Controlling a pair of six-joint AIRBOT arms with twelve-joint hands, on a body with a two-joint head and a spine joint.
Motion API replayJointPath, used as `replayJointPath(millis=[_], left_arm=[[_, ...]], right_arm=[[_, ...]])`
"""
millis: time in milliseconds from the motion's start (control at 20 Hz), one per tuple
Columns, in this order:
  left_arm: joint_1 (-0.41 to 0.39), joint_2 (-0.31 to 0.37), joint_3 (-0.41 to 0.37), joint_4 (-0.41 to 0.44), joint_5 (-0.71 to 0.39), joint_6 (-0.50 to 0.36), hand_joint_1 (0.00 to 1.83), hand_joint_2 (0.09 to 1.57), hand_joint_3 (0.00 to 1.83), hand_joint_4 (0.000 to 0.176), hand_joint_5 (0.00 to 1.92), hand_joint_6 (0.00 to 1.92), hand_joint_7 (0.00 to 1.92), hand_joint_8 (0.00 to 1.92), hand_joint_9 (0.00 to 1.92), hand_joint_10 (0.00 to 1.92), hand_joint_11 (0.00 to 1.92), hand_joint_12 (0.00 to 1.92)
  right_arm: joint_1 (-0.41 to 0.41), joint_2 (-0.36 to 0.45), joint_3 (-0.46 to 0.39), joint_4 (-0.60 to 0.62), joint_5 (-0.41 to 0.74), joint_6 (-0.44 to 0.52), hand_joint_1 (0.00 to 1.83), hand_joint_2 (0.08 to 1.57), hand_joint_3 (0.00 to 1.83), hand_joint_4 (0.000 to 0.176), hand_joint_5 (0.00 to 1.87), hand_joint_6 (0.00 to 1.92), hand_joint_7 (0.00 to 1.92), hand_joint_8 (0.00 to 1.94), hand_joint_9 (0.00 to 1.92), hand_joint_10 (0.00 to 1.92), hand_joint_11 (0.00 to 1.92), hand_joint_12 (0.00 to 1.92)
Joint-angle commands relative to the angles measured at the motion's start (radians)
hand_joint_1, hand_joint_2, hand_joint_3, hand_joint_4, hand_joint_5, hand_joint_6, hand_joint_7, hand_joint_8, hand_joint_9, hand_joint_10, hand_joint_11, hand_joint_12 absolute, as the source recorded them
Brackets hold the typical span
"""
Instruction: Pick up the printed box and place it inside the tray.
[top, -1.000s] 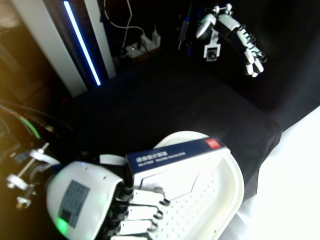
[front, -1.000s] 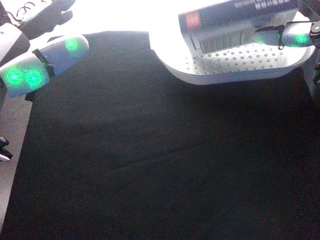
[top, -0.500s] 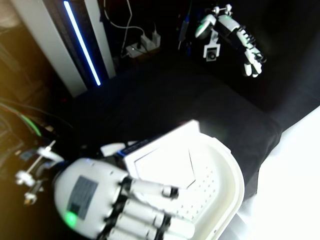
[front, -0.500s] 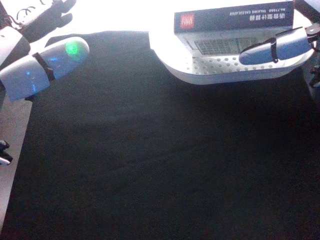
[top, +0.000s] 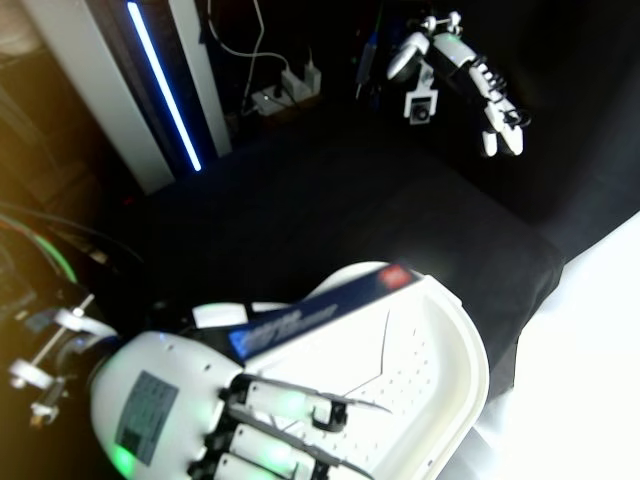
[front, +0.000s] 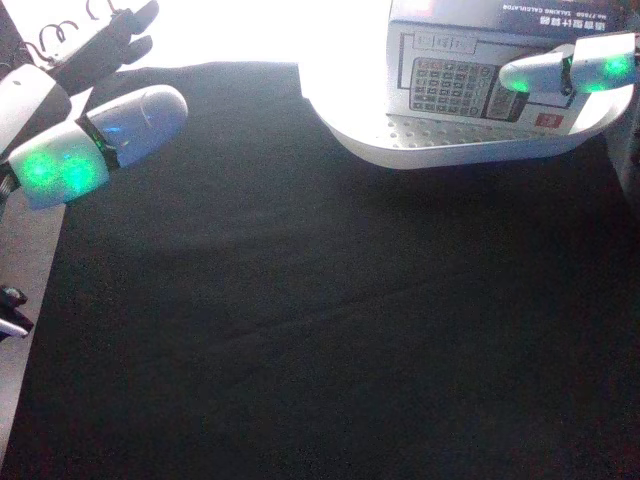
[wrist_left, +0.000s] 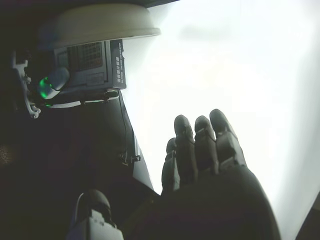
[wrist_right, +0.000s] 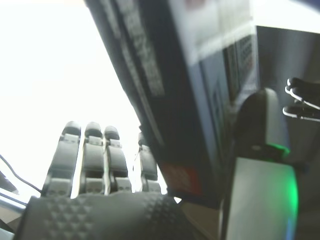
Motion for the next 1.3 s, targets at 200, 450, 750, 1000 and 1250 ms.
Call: replayJointPath(millis=[200,450,750,1000,1250], left_arm=[[-0.003,0.002,0.003,0.004,-0.127,-0.01,0.0,0.95,0.0,0.103,0.12,0.01,0.31,0.01,0.11,0.0,0.0,0.0],[0.01,-0.002,0.004,-0.005,-0.131,-0.014,0.0,0.97,0.0,0.13,0.15,0.01,0.34,0.01,0.13,0.01,0.01,0.01],[0.019,-0.002,0.001,-0.007,-0.156,-0.024,0.0,0.97,0.0,0.118,0.11,0.0,0.32,0.0,0.1,0.0,0.0,0.0],[0.021,0.001,-0.002,-0.007,-0.182,-0.029,0.0,0.96,0.0,0.155,0.09,0.01,0.27,0.0,0.07,0.0,0.0,0.0],[0.042,0.055,-0.047,-0.012,-0.274,-0.013,0.0,0.92,0.0,0.175,0.0,0.0,0.11,0.0,0.0,0.0,0.0,0.0]], right_arm=[[0.015,0.012,0.017,0.017,0.11,0.066,0.82,0.68,0.0,0.176,0.0,0.0,0.0,0.0,0.0,0.0,0.0,0.0],[0.015,0.02,-0.014,-0.056,0.165,0.105,0.82,0.63,0.0,0.176,0.0,0.0,0.0,0.0,0.0,0.0,0.0,0.0],[0.015,0.084,-0.112,-0.107,0.241,0.105,0.71,0.58,0.0,0.176,0.0,0.0,0.0,0.0,0.0,0.0,0.0,0.0],[0.015,0.155,-0.202,-0.115,0.278,0.033,0.71,0.57,0.03,0.156,0.0,0.0,0.0,0.0,0.0,0.0,0.0,0.67],[0.015,0.241,-0.32,-0.129,0.356,-0.042,0.73,0.67,0.01,0.133,0.0,0.0,0.0,0.0,0.0,0.0,0.0,0.6]])
